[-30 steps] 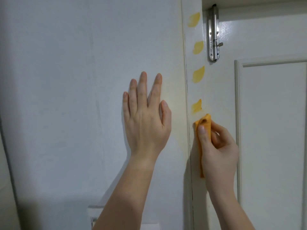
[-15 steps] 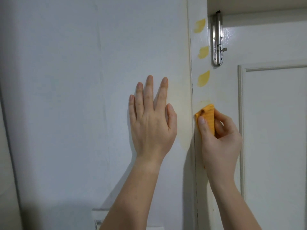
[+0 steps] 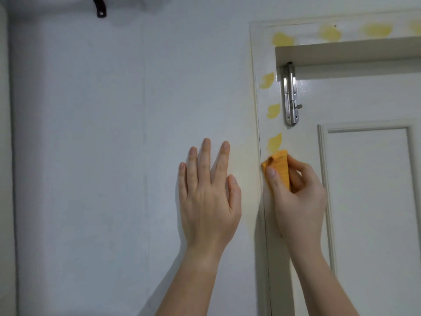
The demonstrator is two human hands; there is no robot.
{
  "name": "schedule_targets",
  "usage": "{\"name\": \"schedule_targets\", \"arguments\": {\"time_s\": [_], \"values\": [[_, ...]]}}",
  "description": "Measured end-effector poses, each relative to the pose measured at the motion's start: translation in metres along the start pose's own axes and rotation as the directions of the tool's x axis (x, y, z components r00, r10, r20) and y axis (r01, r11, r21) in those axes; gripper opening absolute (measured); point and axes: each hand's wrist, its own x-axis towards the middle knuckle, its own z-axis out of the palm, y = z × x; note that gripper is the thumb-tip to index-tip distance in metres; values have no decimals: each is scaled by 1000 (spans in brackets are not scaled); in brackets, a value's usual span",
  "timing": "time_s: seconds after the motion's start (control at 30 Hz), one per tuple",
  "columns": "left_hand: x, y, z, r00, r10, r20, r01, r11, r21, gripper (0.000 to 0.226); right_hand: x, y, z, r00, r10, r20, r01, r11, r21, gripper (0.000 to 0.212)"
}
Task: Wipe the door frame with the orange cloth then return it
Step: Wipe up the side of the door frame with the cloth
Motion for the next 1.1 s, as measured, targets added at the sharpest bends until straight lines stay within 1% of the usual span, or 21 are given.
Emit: {"name": "schedule_targets", "arguments": {"time_s": [0.07,0.1,0.23,0.37,0.43,0.5,0.67,0.77,0.83,0.97,1.1], "values": [[1,0,0,1000,-3,-6,3,1000,-9,62,12,-2,1,1000,19,-4,-19,1000,8,16],[2,0,0,1000,-7,-8,7,1000,-13,62,12,-1,0,1000,21,-12,-21,1000,-2,15],[17,2,-3,1000,4,-17,-4,1000,-30,62,-8,7,-3,1000,21,-21,-22,1000,-19,16],[49,7,-2,999,3,-32,-4,999,-34,62,6,-6,9,999,-51,-15,50,998,-35,29],[60,11,1,1000,1,-29,-2,999,-32,63,22,-13,15,999,-51,-6,51,999,-16,27],[64,13,3,1000,0,-30,0,1000,-18,63,34,-13,17,999,-46,0,46,999,-3,19],[61,12,6,999,11,-41,-11,1000,3,62,25,-2,7,1000,-24,10,23,999,22,13],[62,13,7,999,10,-52,-10,1000,-5,62,25,-11,14,998,-58,9,58,998,38,24],[62,12,7,999,12,-43,-12,1000,-7,62,36,-20,19,998,-60,10,59,997,43,27],[62,11,8,999,18,-36,-18,1000,4,62,54,-21,17,1000,-5,11,5,998,55,20],[62,11,8,999,16,-34,-16,1000,3,62,34,-13,15,1000,-9,9,9,997,74,17]]}}
